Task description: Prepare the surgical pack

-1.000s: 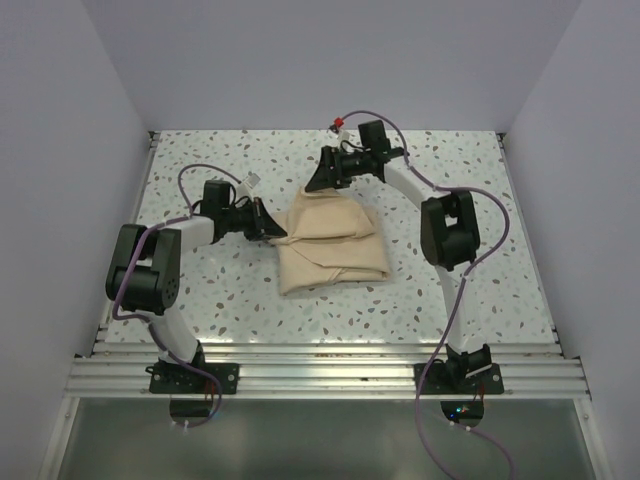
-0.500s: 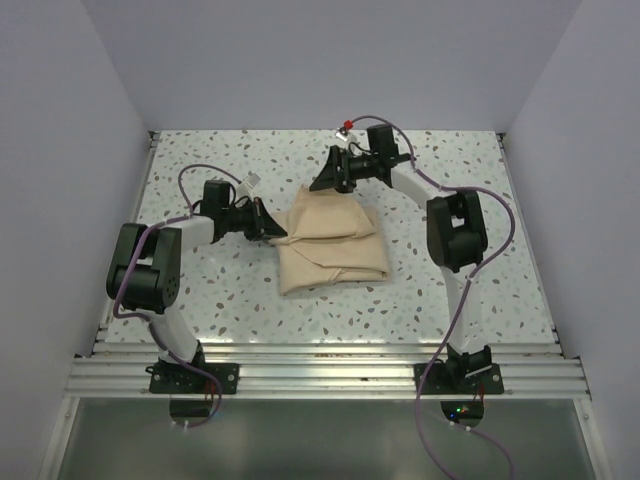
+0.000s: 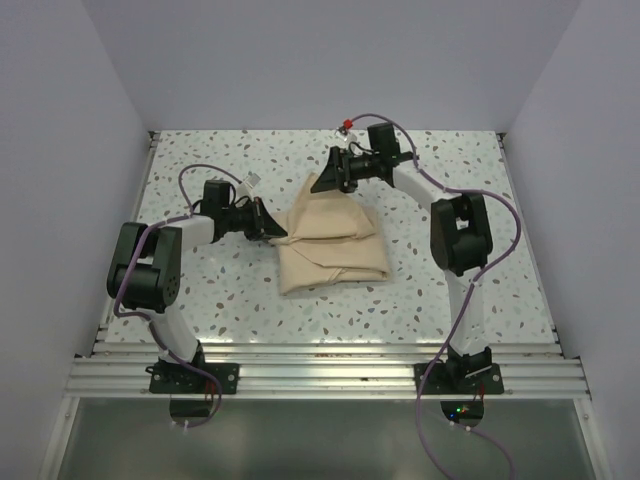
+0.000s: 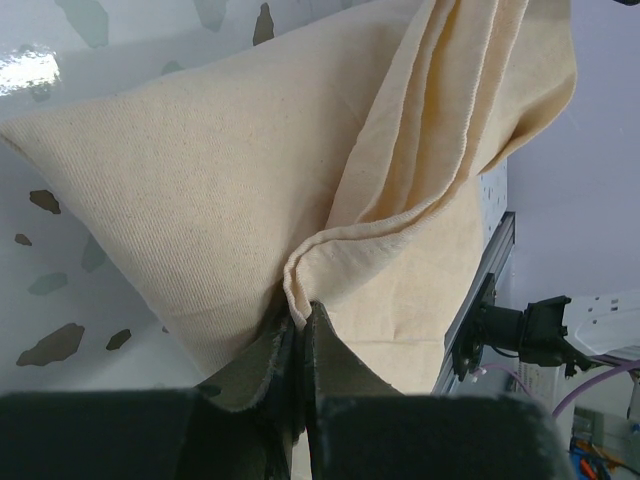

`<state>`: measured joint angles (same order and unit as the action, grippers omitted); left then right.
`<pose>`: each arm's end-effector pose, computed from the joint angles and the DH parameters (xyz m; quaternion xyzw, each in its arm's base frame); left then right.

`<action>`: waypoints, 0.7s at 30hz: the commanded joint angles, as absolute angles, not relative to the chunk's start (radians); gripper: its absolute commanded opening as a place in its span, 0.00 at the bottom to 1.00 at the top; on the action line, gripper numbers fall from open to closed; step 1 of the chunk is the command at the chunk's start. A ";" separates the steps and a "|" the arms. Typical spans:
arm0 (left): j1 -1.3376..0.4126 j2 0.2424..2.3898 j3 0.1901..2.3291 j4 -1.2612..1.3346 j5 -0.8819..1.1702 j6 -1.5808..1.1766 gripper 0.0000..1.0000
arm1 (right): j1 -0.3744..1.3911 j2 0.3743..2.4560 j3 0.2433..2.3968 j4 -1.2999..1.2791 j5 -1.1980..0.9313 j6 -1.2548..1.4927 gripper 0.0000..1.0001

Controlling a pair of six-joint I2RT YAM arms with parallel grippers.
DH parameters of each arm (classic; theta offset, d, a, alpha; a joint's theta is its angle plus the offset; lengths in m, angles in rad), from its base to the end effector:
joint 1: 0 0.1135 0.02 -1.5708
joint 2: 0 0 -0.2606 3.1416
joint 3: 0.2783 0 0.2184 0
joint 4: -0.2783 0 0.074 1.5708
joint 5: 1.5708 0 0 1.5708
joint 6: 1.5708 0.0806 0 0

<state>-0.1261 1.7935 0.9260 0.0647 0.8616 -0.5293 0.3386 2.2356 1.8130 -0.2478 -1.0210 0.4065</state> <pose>0.3366 -0.1043 0.1553 -0.0154 0.8567 -0.4761 0.1977 0.4374 0.2269 0.2151 -0.1858 0.7923 0.5479 0.1935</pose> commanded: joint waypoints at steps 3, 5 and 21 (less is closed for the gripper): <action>-0.124 1.807 0.940 0.022 0.851 -0.483 0.08 | 0.360 2.246 1.905 -0.337 -0.967 0.339 0.75; -0.124 1.801 0.946 0.011 0.851 -0.477 0.10 | 0.368 2.275 1.945 -0.342 -0.960 0.356 0.60; -0.054 1.507 1.017 -0.225 0.727 -0.399 0.49 | 0.377 2.010 1.744 -0.498 -0.907 0.364 0.00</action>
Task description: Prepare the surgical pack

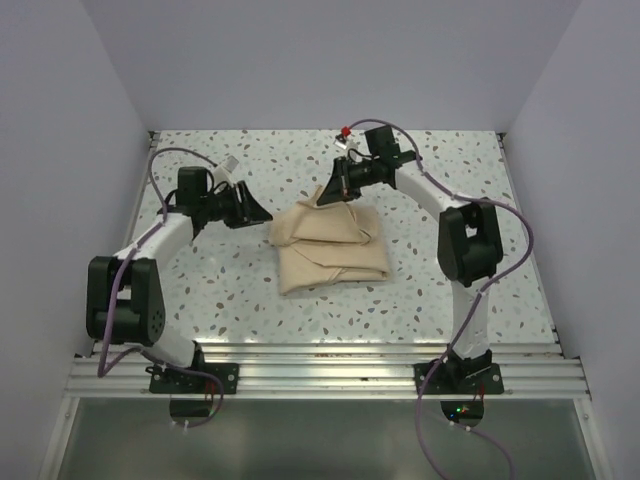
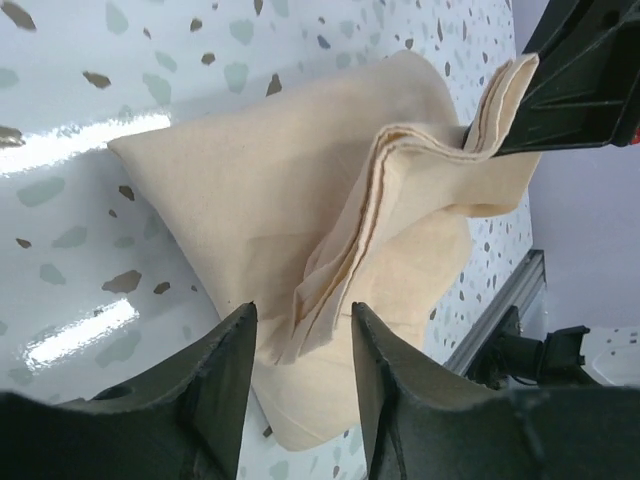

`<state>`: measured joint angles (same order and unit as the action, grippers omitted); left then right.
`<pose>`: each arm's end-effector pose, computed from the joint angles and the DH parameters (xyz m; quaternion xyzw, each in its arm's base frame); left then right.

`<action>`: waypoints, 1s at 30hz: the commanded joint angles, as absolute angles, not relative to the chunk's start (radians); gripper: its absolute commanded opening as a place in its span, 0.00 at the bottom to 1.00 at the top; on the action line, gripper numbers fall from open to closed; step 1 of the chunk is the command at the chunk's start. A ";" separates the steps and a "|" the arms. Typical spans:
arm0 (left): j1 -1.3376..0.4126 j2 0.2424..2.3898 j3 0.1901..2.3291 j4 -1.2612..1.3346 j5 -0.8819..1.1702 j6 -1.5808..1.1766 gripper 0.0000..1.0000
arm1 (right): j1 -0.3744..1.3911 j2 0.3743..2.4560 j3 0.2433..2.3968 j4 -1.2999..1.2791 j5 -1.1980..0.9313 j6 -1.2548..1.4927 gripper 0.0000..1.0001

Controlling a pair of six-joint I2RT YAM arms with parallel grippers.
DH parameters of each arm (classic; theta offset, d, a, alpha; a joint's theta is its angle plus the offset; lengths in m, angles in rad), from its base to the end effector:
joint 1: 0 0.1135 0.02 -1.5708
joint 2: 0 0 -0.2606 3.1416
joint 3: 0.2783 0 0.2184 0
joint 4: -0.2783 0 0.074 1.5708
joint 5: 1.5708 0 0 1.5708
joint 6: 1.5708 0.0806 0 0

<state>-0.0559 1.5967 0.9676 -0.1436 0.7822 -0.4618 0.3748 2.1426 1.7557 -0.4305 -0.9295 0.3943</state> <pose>0.3221 -0.0749 0.2074 -0.0266 0.8642 -0.4315 0.2573 0.4061 0.2291 0.2198 -0.1568 0.8328 0.5097 0.1485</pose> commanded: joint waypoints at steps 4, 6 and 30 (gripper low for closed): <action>-0.075 1.396 0.904 -0.238 0.724 -0.422 0.32 | 0.382 1.951 1.704 -0.558 -0.894 0.359 0.00; -0.103 1.381 0.855 -0.236 0.726 -0.440 0.24 | 0.387 1.919 1.681 -0.586 -0.893 0.345 0.00; -0.112 1.517 0.818 -0.347 0.698 -0.411 0.05 | 0.546 1.663 1.320 -0.853 -0.758 0.219 0.00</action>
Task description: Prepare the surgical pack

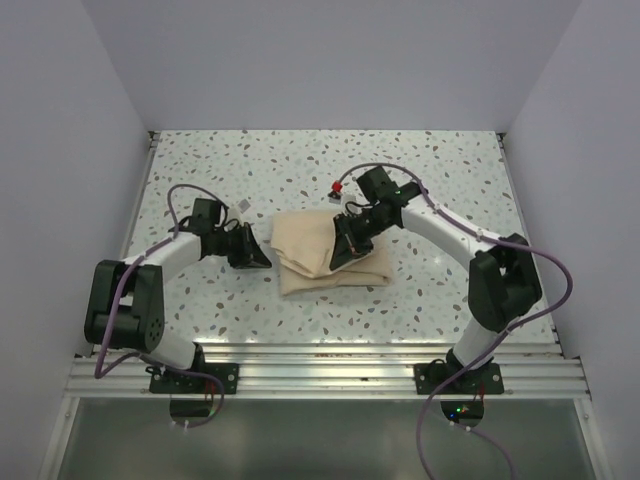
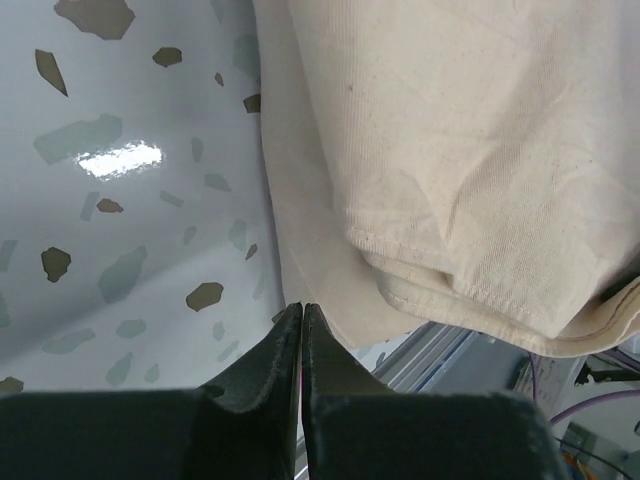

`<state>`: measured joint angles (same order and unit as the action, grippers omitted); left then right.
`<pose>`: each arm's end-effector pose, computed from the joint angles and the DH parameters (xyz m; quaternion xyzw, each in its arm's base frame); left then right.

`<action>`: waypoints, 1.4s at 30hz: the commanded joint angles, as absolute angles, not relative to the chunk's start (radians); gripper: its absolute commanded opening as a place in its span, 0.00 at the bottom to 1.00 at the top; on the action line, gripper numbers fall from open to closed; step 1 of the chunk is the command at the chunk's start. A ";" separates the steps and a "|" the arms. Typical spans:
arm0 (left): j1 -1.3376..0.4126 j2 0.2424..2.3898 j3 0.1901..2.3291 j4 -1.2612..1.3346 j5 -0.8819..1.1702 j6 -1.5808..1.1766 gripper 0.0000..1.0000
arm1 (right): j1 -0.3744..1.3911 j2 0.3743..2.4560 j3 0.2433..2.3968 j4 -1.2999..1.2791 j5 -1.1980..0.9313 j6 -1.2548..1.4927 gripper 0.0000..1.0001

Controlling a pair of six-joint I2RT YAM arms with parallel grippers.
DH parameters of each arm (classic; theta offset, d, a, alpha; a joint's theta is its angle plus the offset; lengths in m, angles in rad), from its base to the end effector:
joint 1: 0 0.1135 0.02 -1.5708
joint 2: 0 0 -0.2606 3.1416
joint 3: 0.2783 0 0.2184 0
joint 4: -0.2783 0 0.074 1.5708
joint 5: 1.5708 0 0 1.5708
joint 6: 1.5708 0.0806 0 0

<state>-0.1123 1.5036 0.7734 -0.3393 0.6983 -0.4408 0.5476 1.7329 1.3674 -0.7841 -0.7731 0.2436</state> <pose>0.2567 -0.0811 0.1591 -0.0651 0.9119 -0.3825 0.1337 0.2554 0.2217 0.2315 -0.2150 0.8834 0.4148 0.0366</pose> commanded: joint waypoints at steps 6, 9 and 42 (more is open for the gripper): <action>-0.112 1.546 0.831 -0.344 0.700 -0.413 0.06 | 0.548 1.641 1.214 -0.841 -0.764 0.198 0.00; -0.112 1.562 0.841 -0.350 0.701 -0.407 0.06 | 0.548 1.643 1.165 -0.824 -0.773 0.196 0.00; -0.230 1.675 0.982 -0.083 1.006 -0.518 0.15 | 0.316 1.647 1.164 -0.450 -0.803 0.515 0.25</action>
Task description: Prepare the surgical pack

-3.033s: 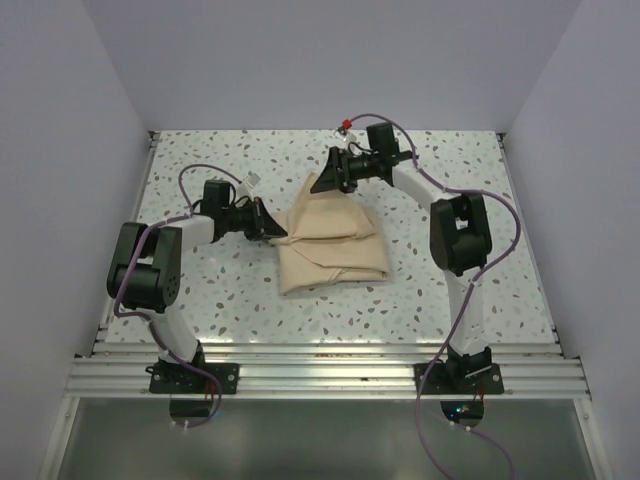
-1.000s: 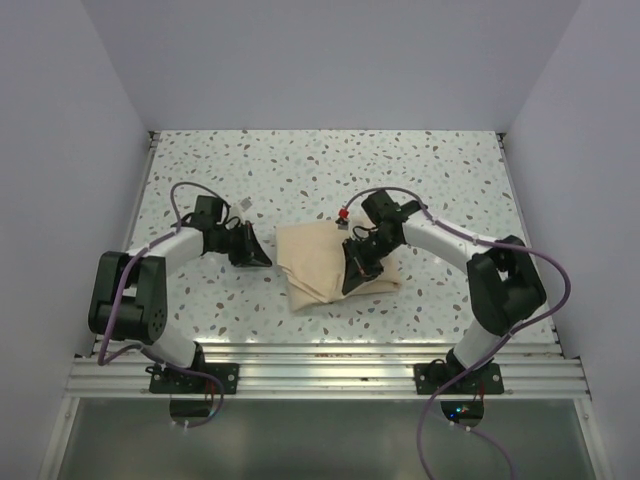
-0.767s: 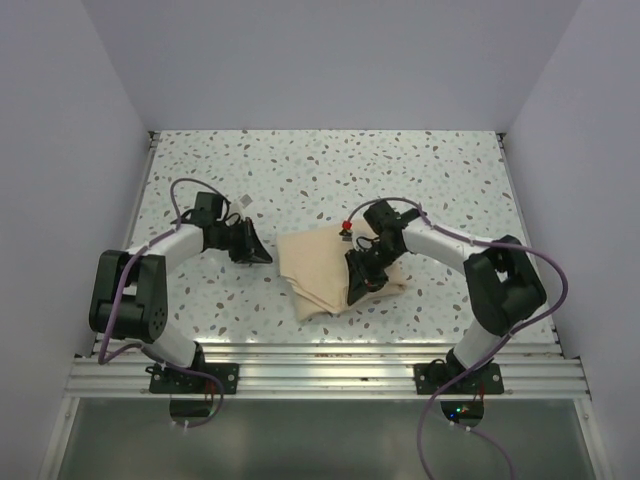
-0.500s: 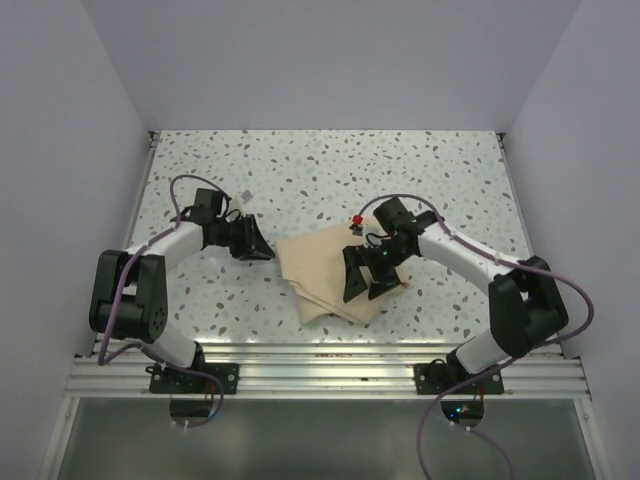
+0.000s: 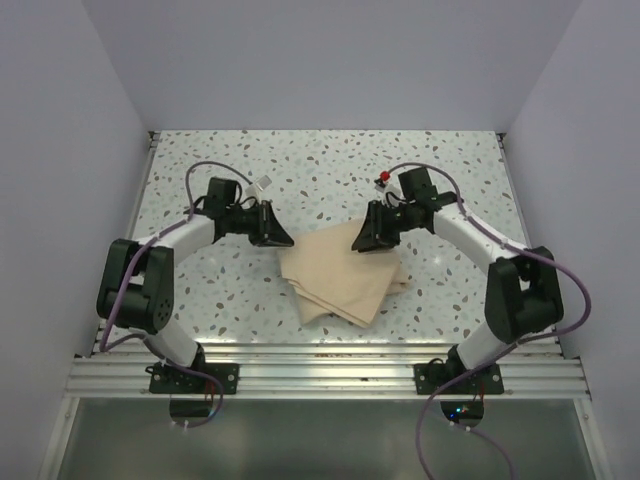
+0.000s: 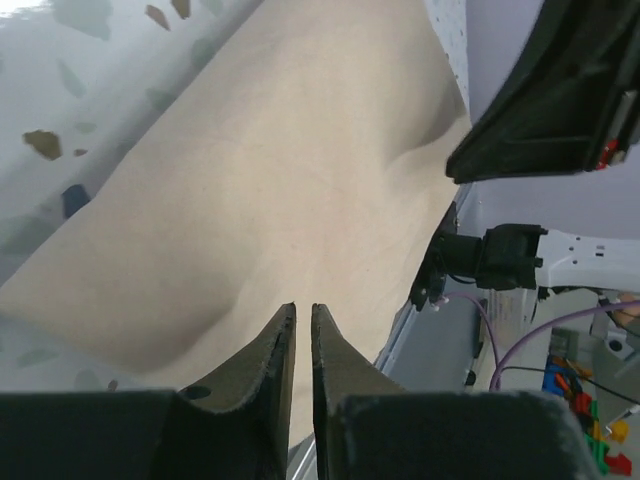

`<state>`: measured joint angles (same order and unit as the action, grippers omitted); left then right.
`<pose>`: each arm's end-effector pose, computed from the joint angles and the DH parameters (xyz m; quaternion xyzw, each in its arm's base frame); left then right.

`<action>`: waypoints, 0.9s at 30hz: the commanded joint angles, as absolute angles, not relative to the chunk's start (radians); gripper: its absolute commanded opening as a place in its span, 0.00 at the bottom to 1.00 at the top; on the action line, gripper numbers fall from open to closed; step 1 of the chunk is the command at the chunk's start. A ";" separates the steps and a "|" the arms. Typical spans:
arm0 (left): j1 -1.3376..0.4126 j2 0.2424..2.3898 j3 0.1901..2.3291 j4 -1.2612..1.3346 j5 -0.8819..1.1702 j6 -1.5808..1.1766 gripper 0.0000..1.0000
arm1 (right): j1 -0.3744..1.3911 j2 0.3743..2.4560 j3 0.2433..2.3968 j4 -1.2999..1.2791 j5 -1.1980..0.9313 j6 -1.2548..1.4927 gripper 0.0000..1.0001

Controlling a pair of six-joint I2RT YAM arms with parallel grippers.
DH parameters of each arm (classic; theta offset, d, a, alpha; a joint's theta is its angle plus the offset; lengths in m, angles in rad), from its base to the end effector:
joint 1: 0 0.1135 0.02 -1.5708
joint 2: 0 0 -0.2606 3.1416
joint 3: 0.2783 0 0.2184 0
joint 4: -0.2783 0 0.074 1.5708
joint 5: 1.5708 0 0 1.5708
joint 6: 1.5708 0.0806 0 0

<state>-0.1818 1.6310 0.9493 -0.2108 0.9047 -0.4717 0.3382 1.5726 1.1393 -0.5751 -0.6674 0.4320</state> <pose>0.2976 -0.1191 0.1915 0.0214 0.8603 -0.4864 0.1511 0.2754 0.1497 0.2242 -0.0482 0.9110 0.3901 0.1248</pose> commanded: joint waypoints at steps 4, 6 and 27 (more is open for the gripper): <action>-0.276 1.758 0.963 0.023 1.049 -0.575 0.13 | 0.253 1.671 1.109 -0.429 -0.836 0.483 0.00; -0.278 1.776 0.945 0.051 1.065 -0.586 0.13 | 0.220 1.654 1.065 -0.431 -0.842 0.456 0.00; -0.279 1.614 0.854 -0.314 0.911 -0.293 0.14 | 0.067 1.444 0.948 -0.845 -0.546 0.339 0.00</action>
<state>-0.2817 1.6970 0.8371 -0.2008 0.9867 -0.3775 0.0746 1.5364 0.8974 -0.6819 -0.6735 0.3470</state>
